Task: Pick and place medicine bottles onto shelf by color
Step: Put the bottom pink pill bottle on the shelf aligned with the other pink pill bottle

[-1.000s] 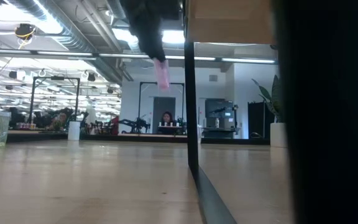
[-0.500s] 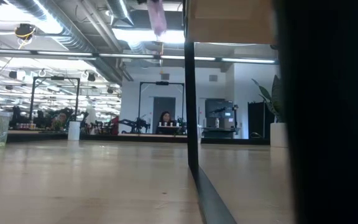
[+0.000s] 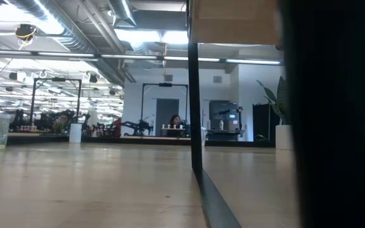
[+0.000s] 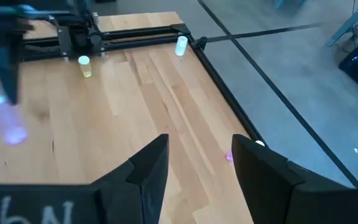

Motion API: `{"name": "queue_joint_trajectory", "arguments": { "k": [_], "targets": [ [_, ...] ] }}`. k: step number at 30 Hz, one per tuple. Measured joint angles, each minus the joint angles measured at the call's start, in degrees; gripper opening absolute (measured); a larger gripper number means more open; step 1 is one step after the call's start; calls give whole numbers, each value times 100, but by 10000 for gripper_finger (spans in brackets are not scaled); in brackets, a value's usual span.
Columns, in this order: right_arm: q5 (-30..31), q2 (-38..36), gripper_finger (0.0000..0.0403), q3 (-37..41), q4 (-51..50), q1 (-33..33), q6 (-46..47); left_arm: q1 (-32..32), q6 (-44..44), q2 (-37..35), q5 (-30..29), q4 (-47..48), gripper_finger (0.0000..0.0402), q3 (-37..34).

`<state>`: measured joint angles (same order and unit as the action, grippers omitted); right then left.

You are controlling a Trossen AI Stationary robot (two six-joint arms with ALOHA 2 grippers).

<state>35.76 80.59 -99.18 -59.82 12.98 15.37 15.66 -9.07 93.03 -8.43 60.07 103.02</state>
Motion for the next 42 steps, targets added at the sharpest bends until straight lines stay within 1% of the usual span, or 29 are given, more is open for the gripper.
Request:
{"name": "queue_joint_trajectory", "arguments": {
  "k": [1, 3, 8, 11, 15, 19, 23, 33, 39, 42],
  "targets": [
    [-69, -17, 178, 0, -1, 36, -106, 34, -102, 0, -2, -115, 102, 0],
    [-400, -74, 178, 2, -1, 139, -321, 61, -269, 5, -7, -316, 102, 0],
    [-1597, -169, 178, 0, -1, 466, -550, 135, -340, 132, 61, -880, 102, 0],
    [-1939, -201, 178, 2, -31, 679, -511, 203, -432, 265, 278, -1172, 102, 0],
    [-1958, -205, 178, 0, -45, 915, -260, 288, -440, 371, 494, -1375, 102, -5],
    [-2173, -200, 178, 0, -84, 1047, -143, 402, -551, 441, 513, -1496, 102, -2],
    [-2250, -187, 178, 0, -91, 1140, -146, 475, -585, 526, 519, -1699, 102, 0],
    [-2203, -189, 178, 0, -73, 1149, -213, 453, -603, 961, 557, -1841, 102, -4],
    [-2200, -189, 178, 0, -56, 1149, -214, 374, -614, 988, 617, -1888, 102, -2],
    [-2194, -188, 178, 0, -56, 1149, -210, 369, -761, 988, 599, -1873, 102, -4]
  ]
}}
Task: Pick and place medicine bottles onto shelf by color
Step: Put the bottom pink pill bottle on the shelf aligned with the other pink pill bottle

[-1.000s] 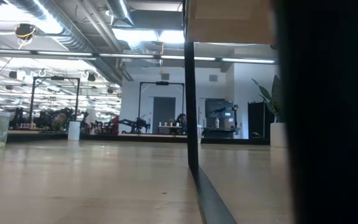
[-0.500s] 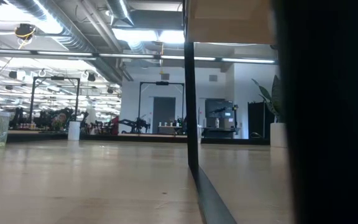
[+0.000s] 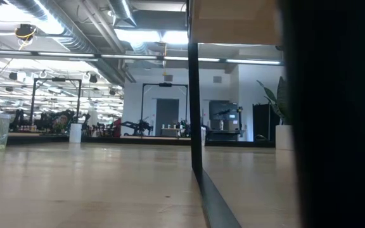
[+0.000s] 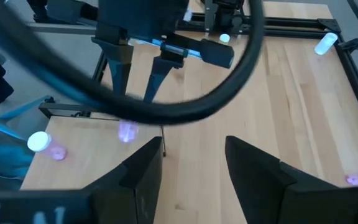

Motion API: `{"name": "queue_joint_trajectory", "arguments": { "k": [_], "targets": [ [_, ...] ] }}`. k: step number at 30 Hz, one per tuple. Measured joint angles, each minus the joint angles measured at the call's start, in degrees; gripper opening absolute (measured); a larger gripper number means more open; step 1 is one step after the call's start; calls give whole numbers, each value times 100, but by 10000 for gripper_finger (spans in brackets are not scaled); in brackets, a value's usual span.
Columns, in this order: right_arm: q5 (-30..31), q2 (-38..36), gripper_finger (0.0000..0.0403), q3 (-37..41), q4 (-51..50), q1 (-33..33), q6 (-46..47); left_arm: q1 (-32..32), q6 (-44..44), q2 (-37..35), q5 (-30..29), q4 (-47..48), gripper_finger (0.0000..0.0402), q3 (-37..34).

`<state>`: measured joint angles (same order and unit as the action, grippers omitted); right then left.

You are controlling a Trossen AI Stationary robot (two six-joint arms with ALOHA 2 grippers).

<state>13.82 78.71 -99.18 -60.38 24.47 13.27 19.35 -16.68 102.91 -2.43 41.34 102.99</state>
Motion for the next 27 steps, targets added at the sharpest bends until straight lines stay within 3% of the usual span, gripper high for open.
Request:
{"name": "queue_joint_trajectory", "arguments": {
  "k": [19, 27],
  "targets": [
    [2, -2, 178, 0, 7, 0, -8, 15, -471, 162, -264, 93, 102, 1],
    [0, -1, 178, 0, 11, 0, 1, 15, -309, 162, -285, 591, 102, 1]
  ]
}}
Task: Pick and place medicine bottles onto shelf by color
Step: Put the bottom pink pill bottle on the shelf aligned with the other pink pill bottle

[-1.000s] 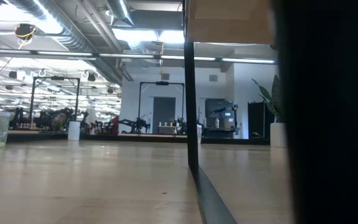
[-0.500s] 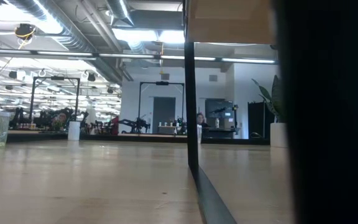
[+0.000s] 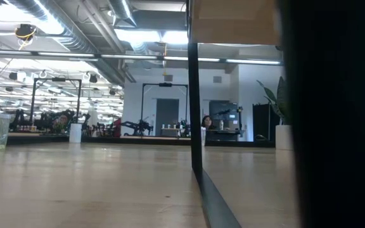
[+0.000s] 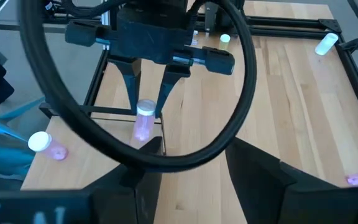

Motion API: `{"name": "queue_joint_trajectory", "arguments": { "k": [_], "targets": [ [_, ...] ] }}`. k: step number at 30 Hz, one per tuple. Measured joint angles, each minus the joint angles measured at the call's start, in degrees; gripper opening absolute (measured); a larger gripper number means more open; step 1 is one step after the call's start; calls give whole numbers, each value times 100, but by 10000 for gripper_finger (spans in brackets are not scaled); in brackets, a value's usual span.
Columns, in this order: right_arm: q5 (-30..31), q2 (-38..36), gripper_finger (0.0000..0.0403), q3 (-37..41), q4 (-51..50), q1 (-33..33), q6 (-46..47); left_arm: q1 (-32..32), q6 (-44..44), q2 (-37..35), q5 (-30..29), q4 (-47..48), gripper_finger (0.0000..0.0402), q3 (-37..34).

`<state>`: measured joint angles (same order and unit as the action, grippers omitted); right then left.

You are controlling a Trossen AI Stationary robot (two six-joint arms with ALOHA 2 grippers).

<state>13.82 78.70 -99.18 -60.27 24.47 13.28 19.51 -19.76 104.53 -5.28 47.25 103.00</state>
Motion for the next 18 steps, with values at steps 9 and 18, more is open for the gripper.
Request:
{"name": "queue_joint_trajectory", "arguments": {
  "k": [9, 18],
  "targets": [
    [-681, -64, 178, -5, -44, 1, -164, 3, 239, 0, 0, 185, 102, 0],
    [-697, -46, 178, -7, -35, -2, -163, 4, 386, 0, 0, 167, 102, 0]
  ]
}}
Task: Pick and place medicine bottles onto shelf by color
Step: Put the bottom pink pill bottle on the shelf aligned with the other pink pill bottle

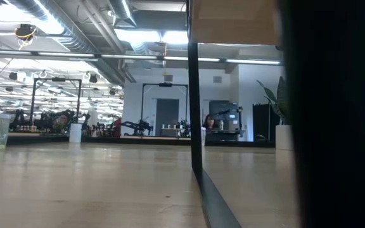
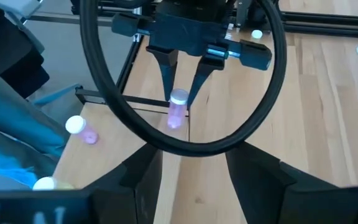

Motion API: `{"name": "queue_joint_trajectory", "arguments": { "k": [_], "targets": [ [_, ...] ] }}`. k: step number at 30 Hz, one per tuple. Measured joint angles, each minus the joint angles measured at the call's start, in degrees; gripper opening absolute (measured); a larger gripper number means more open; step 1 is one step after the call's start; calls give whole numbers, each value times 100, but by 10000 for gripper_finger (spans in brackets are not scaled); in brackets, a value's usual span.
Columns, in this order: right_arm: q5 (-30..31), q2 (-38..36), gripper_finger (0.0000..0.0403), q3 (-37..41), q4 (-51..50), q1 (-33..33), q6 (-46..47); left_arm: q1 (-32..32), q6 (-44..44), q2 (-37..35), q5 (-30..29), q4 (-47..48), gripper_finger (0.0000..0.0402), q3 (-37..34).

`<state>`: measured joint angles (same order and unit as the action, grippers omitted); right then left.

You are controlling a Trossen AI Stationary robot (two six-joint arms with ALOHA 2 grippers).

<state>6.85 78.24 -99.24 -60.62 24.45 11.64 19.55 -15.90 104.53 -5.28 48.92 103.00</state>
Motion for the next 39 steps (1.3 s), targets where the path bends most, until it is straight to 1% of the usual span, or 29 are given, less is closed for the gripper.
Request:
{"name": "queue_joint_trajectory", "arguments": {
  "k": [5, 8, 10, 15, 17, 27, 35, 39],
  "targets": [
    [12, 0, 178, 0, 0, 0, -123, 0, 24, -2, -2, -4, 102, 0],
    [-167, 0, 178, 0, 19, 0, -202, 10, 274, -2, -4, -4, 102, 0],
    [-427, 0, 178, 2, 113, 0, -298, 14, 366, -2, -4, -5, 102, 0],
    [-1400, 0, 178, 4, 399, 0, -480, 13, 579, -2, 0, 18, 102, 0],
    [-1624, 0, 178, 4, 458, 0, -545, 11, 616, -2, 0, 18, 102, 0],
    [-1651, 0, 178, 4, 499, 0, -590, -12, 693, -4, 39, 31, 102, 0],
    [-1655, 0, 178, 4, 504, 0, -596, -44, 514, -7, 33, 35, 102, 1],
    [-1655, 0, 178, 4, 525, 0, -573, -39, 398, -7, 50, 320, 102, 225]
  ]
}}
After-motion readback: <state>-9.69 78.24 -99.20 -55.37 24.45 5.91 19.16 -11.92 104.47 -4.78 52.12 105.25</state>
